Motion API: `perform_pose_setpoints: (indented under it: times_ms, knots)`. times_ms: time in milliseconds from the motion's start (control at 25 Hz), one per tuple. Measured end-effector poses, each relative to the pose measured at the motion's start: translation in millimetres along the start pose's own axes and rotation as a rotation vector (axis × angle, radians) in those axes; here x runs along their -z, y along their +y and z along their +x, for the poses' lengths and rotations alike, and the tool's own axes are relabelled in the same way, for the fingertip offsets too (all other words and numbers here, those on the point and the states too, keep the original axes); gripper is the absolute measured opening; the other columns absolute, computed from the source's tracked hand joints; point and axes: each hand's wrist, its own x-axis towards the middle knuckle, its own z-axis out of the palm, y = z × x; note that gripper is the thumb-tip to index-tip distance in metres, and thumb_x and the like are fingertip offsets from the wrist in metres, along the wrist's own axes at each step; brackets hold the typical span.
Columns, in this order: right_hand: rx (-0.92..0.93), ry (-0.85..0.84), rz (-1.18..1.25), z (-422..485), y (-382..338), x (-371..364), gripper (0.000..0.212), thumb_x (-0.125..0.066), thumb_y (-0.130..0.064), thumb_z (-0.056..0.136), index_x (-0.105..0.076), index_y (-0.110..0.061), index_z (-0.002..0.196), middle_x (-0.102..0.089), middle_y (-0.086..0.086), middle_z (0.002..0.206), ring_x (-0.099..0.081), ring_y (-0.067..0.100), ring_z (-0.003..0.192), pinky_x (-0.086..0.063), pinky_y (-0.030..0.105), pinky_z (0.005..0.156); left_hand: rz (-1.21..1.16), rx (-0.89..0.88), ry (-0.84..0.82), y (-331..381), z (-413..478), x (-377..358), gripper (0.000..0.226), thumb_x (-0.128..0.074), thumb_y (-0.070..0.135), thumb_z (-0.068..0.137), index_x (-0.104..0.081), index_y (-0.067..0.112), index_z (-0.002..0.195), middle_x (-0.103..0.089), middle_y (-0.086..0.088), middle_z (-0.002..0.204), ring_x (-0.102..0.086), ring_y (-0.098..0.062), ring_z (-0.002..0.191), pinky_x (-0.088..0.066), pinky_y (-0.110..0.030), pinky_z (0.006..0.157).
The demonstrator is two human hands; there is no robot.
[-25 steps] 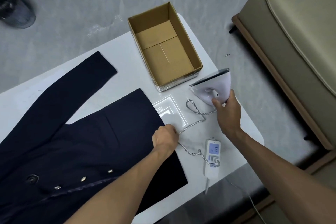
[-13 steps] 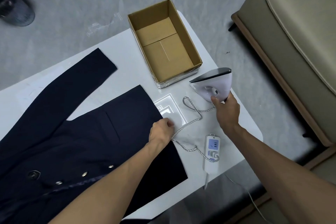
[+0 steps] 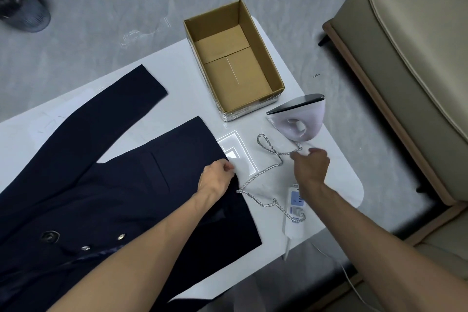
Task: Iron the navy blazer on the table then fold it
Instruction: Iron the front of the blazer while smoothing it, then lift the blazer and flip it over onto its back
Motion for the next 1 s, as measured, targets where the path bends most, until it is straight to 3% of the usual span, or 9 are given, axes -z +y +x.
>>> perform_pose_setpoints:
  times_ms: [80,200,320,400,520,640,760,880,1000]
  knots:
    - [0.049,-0.051,-0.138,-32.5,-2.0,-8.1,0.035,-0.066,-0.016,0.083,-0.057,-0.01,0.116,-0.05,0.012,0.123,-0.052,0.032,0.115,-0.04,0.044,0.1,-0.024,-0.011,-0.003,-8.7,-6.5,15.3,0.012,-0.055,0.024,0.094,-0.064,0.03,0.098,-0.067,0.005,0.097,-0.068,-0.019,0.085,-0.057,-0.036,0.082]
    - [0.313,-0.187,-0.239,-89.2,-22.4,-34.9,0.019,-0.058,-0.01,0.085,-0.064,-0.018,0.102,-0.055,0.001,0.108,-0.054,0.022,0.105,-0.04,0.039,0.098,-0.1,-0.003,0.033,-34.7,-20.9,55.5,0.01,-0.057,0.021,0.097,-0.064,0.029,0.099,-0.069,0.003,0.097,-0.068,-0.015,0.085,-0.055,-0.028,0.077]
    - [0.496,-0.418,-0.274,-143.0,-53.0,-84.2,0.022,-0.052,-0.007,0.087,-0.067,-0.02,0.094,-0.062,-0.005,0.094,-0.059,0.013,0.086,-0.05,0.028,0.078,-0.197,0.041,0.117,-77.3,-40.3,107.6,0.011,-0.057,0.017,0.098,-0.065,0.024,0.102,-0.07,0.002,0.097,-0.069,-0.014,0.084,-0.052,-0.021,0.071]
    - [0.593,-0.591,-0.364,-176.9,-69.1,-124.9,0.024,-0.049,-0.007,0.089,-0.068,-0.02,0.095,-0.063,-0.008,0.086,-0.06,0.01,0.073,-0.047,0.021,0.062,-0.258,0.084,0.189,-114.1,-54.2,142.5,0.012,-0.057,0.016,0.098,-0.066,0.022,0.104,-0.07,0.002,0.097,-0.068,-0.015,0.086,-0.05,-0.019,0.069]
    - [0.691,-0.788,-0.537,-234.0,-80.5,-194.6,0.028,-0.046,-0.007,0.091,-0.069,-0.021,0.096,-0.065,-0.005,0.082,-0.059,0.011,0.062,-0.046,0.023,0.055,-0.36,0.173,0.341,-188.0,-77.0,193.2,0.014,-0.057,0.015,0.097,-0.066,0.022,0.105,-0.07,0.001,0.1,-0.067,-0.018,0.093,-0.046,-0.018,0.07]
    - [0.936,-0.822,-0.762,-286.9,-74.3,-266.2,0.027,-0.049,-0.004,0.091,-0.07,-0.02,0.097,-0.059,-0.006,0.093,-0.06,0.016,0.084,-0.049,0.028,0.073,-0.297,0.31,0.618,-272.7,-105.5,230.8,0.03,-0.066,0.014,0.091,-0.063,0.016,0.12,-0.062,-0.006,0.123,-0.057,-0.022,0.111,-0.045,-0.027,0.091]
    - [1.279,-0.898,-1.015,-333.6,-63.4,-333.7,0.027,-0.053,-0.006,0.092,-0.066,-0.021,0.11,-0.053,-0.003,0.11,-0.056,0.02,0.103,-0.046,0.031,0.083,-0.19,0.547,0.825,-363.5,-140.8,253.2,0.07,-0.079,0.03,0.081,-0.048,0.009,0.139,-0.044,-0.017,0.143,-0.037,-0.035,0.133,-0.034,-0.043,0.111]
    - [1.676,-0.916,-1.232,-385.8,-61.6,-404.5,0.045,-0.057,-0.014,0.093,-0.05,-0.026,0.135,-0.047,-0.002,0.136,-0.044,0.022,0.123,-0.037,0.033,0.097,-0.331,0.752,0.759,-447.4,-170.1,261.0,0.102,-0.082,0.051,0.072,-0.03,0.007,0.148,-0.037,-0.021,0.149,-0.035,-0.04,0.137,-0.031,-0.049,0.113]
    - [1.988,-0.896,-1.317,-431.9,-60.7,-465.5,0.07,-0.063,-0.028,0.091,-0.027,-0.024,0.151,-0.03,0.001,0.155,-0.024,0.024,0.143,-0.017,0.036,0.116,-0.586,0.716,0.613,-492.9,-182.2,256.6,0.099,-0.082,0.054,0.071,-0.032,0.012,0.145,-0.05,-0.01,0.139,-0.051,-0.032,0.124,-0.044,-0.044,0.1]
